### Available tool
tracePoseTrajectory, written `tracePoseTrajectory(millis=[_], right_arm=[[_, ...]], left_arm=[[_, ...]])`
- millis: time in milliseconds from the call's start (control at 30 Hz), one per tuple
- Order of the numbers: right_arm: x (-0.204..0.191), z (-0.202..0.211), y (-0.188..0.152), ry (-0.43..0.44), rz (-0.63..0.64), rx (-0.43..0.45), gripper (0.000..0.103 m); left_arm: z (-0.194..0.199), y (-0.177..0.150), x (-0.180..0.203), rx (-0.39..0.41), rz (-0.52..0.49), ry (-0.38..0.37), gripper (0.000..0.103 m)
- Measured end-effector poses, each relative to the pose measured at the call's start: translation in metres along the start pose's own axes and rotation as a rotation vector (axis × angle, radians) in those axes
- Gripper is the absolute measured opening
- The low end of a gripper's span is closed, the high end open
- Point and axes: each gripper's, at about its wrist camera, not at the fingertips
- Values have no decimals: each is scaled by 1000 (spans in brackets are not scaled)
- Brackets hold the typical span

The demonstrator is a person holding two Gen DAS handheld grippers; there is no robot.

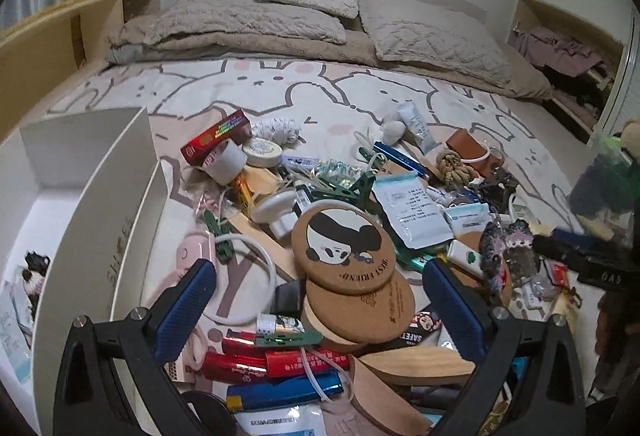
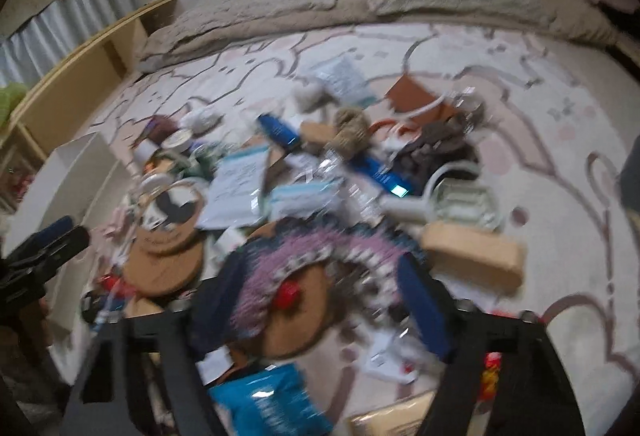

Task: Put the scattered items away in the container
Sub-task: 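Grasp the panda cork coasters with the left tool while the right tool grasps the metal clip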

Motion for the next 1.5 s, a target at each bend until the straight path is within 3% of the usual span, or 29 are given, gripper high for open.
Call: tracePoseTrajectory(millis=[67, 233, 300, 367, 567, 900, 1233, 1300, 1500], right_arm=[[-4, -4, -2, 8, 10, -23, 57], [-3, -14, -5, -12, 15, -63, 55], [3, -19, -7, -13, -4, -82, 55], [10, -24, -9, -12, -25, -100, 48], [27, -37, -12, 11, -89, -135, 48], [39, -46, -15, 59, -146, -139, 48], [27, -41, -17, 30, -30, -172, 48], [28, -42, -18, 35, -26, -173, 48], [25, -42, -20, 54, -18, -177, 48]], left_arm=[[-1, 1, -6, -13, 29, -16, 103], [-5, 2, -17, -59, 103, -60, 102], [-7, 3, -20, -79, 123, -80, 92], [-12, 4, -22, -113, 145, -107, 90], [-28, 8, -16, -184, 149, -140, 85], [-63, 11, 12, -215, -26, 10, 87], [-96, 2, 31, -203, -216, 156, 88], [-99, 0, 36, -190, -253, 167, 95], [-109, 1, 46, -191, -294, 170, 98]])
Point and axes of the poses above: each gripper's, at about its wrist camera, not at the fingertips, and z roughly against the way its jaws point, x to its right, y to its top, and after that the axes turned 14 degrees about z, right-handed
